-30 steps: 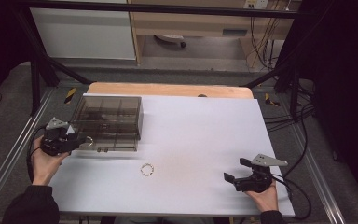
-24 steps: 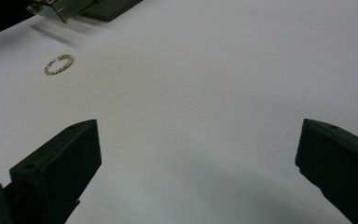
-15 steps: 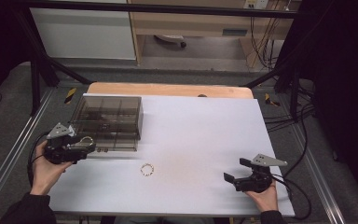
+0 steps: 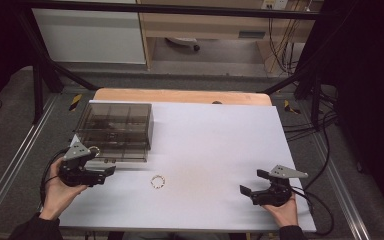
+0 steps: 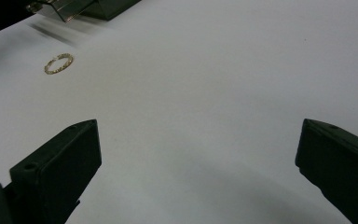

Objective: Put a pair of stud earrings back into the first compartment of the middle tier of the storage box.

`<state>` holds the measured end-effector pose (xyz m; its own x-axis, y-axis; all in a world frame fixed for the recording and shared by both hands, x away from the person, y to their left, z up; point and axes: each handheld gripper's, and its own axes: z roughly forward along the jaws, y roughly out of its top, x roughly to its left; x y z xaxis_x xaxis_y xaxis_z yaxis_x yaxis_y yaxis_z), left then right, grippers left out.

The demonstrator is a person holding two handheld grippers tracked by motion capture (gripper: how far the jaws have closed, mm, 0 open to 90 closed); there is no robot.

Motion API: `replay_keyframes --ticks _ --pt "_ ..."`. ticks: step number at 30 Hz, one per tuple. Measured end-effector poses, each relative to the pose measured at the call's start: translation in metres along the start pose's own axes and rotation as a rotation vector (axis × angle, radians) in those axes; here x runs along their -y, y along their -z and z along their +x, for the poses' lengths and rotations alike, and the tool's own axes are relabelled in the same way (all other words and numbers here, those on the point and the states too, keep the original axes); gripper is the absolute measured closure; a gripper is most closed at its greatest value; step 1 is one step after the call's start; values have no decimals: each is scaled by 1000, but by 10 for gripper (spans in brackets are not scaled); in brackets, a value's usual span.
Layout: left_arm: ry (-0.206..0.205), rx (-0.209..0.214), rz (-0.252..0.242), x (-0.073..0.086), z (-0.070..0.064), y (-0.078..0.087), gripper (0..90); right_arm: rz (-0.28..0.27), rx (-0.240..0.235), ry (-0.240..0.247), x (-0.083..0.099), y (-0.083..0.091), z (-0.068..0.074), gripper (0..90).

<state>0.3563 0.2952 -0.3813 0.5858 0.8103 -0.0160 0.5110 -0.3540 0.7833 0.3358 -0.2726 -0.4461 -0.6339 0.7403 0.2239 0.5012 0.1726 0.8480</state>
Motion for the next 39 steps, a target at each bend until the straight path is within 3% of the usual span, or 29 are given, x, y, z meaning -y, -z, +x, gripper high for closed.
replay_keyframes --ticks 14,24,39 --pt "-74 90 34 4 -47 -21 92 2 -2 1 0 -1 0 7" --pt "-120 114 94 -1 -78 -52 202 3 -2 3 0 0 0 7" --pt "-93 110 138 -11 -91 -87 445 2 -2 2 0 0 0 7"
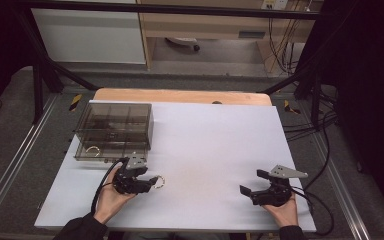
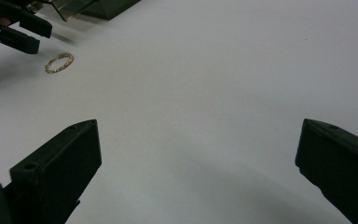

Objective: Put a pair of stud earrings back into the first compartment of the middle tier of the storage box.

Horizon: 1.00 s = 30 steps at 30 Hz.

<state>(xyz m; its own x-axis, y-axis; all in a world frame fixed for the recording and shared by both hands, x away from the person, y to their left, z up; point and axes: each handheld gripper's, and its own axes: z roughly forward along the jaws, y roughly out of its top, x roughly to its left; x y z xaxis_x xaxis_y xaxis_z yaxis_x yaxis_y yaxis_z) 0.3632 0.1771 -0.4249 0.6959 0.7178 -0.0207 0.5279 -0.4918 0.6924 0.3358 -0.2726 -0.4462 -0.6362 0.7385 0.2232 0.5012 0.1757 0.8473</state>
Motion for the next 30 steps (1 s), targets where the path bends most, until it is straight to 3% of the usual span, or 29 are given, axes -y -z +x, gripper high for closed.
replay_keyframes --ticks 12,30 --pt "21 -21 46 -2 1 -19 610 0 -1 2 0 0 0 7" --pt "15 -22 55 -2 0 -27 827 1 -1 3 0 0 0 7"
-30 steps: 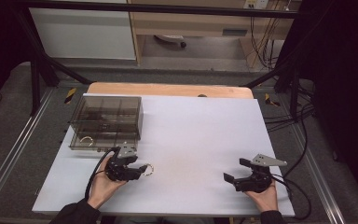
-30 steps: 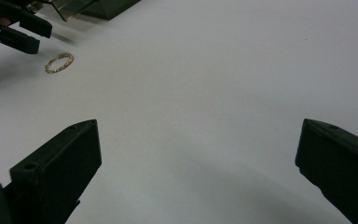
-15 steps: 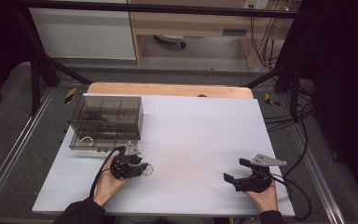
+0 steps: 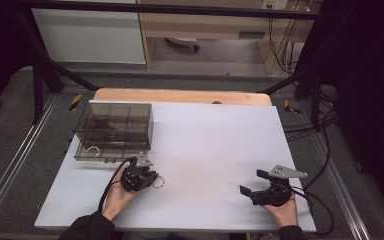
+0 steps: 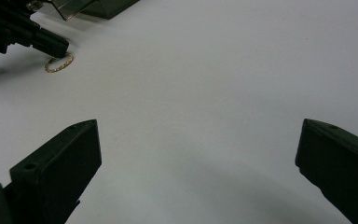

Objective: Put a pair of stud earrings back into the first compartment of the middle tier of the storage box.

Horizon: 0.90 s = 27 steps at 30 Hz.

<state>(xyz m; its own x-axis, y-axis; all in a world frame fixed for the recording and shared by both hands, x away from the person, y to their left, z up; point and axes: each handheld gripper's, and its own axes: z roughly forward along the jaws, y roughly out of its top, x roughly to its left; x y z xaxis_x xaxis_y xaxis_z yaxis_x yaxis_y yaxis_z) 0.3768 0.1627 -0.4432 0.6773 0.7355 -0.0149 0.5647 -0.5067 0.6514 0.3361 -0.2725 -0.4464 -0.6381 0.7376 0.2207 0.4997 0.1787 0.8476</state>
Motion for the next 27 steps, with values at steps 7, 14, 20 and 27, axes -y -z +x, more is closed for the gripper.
replay_keyframes --ticks 7,14,20,27 --pt "-6 -11 2 0 -1 0 851 -1 0 -1 0 0 0 7" --pt "-24 -23 6 -1 -3 -1 858 -2 0 -3 0 0 0 7" --pt "-21 -10 -2 0 -1 0 864 1 -1 -3 0 0 0 7" --pt "-20 -13 -10 0 -2 2 865 2 -1 -3 0 0 0 7"
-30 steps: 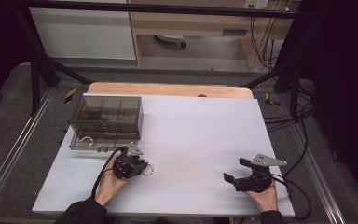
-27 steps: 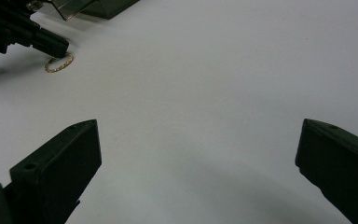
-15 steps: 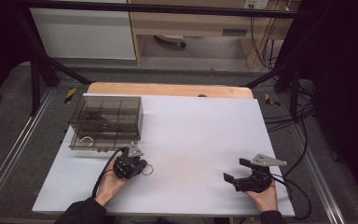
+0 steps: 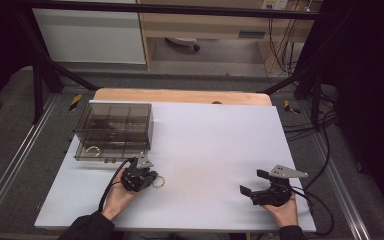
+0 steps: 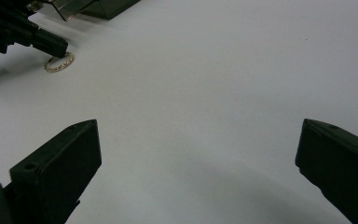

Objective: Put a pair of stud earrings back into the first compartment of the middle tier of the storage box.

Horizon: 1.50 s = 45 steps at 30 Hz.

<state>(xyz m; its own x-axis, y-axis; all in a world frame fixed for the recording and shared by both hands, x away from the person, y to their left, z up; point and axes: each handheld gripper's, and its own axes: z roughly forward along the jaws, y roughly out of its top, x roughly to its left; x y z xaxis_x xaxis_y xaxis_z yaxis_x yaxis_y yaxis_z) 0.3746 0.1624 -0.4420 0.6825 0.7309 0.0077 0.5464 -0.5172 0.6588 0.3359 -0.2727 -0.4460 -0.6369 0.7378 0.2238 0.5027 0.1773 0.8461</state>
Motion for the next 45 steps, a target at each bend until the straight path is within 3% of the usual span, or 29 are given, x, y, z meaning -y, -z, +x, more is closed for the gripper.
replay_keyframes --ticks 22,45 --pt "33 15 -59 6 6 34 865 -1 -1 1 0 -1 0 7" --pt "70 4 -74 14 21 62 864 5 0 -1 0 -1 0 7"
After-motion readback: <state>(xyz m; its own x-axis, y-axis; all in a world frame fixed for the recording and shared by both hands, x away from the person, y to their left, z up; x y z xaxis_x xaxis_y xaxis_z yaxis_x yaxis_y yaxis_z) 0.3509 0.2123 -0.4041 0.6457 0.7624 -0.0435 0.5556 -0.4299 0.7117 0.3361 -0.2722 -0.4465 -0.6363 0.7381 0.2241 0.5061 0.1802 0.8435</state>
